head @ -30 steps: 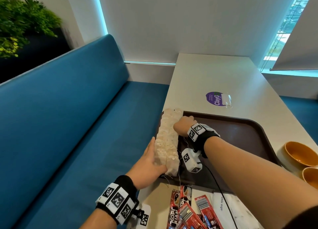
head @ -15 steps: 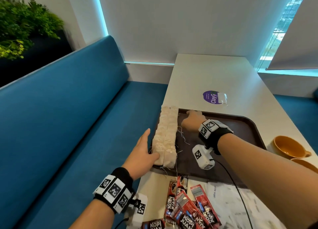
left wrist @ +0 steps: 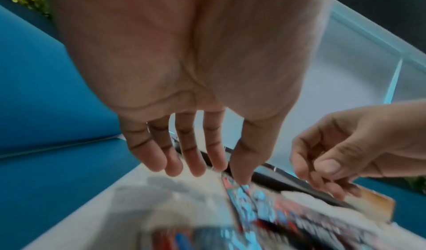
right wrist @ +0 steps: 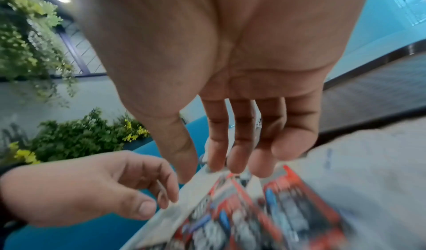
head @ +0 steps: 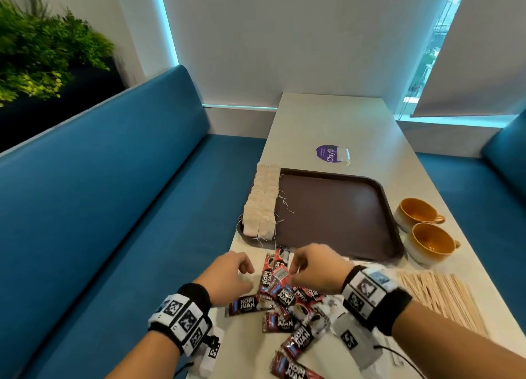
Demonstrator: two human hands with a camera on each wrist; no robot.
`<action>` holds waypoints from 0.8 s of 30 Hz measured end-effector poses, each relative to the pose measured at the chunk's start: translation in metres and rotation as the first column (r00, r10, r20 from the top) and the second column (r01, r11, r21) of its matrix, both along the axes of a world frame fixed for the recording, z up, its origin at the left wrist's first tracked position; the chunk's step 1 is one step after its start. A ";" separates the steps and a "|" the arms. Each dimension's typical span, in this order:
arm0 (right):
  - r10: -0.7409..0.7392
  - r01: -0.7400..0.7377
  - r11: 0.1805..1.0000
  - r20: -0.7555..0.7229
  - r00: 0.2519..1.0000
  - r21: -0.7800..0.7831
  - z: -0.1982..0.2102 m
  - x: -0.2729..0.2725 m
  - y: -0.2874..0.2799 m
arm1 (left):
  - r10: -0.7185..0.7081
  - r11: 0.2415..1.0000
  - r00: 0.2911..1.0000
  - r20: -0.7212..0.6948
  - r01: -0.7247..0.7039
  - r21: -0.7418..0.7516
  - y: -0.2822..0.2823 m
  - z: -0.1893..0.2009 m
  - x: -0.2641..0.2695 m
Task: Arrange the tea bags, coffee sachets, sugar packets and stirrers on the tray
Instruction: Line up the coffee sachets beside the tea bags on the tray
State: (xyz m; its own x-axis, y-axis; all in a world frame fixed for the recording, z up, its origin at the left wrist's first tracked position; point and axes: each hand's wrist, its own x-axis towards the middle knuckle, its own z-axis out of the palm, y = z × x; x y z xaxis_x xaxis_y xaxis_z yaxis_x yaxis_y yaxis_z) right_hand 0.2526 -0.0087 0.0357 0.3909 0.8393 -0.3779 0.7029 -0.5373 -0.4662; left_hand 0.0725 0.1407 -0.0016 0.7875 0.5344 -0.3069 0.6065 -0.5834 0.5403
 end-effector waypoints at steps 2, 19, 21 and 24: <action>-0.004 0.005 1.000 0.055 0.998 -0.025 -0.012 -0.017 -0.008 | -0.007 0.999 0.999 -0.045 0.009 0.043 -0.013 -0.008 -0.004; -0.223 0.228 0.970 -0.070 0.972 0.080 -0.019 -0.028 -0.032 | 0.051 0.995 0.997 -0.057 -0.045 0.087 -0.070 -0.018 -0.030; -0.268 0.282 0.951 -0.115 0.956 0.125 -0.013 -0.020 -0.034 | 0.067 0.995 0.995 -0.076 -0.061 0.079 -0.069 -0.019 -0.031; -0.343 0.375 0.908 -0.184 0.921 0.185 -0.008 -0.010 -0.034 | 0.063 0.996 0.991 -0.116 -0.055 0.076 -0.068 -0.018 -0.032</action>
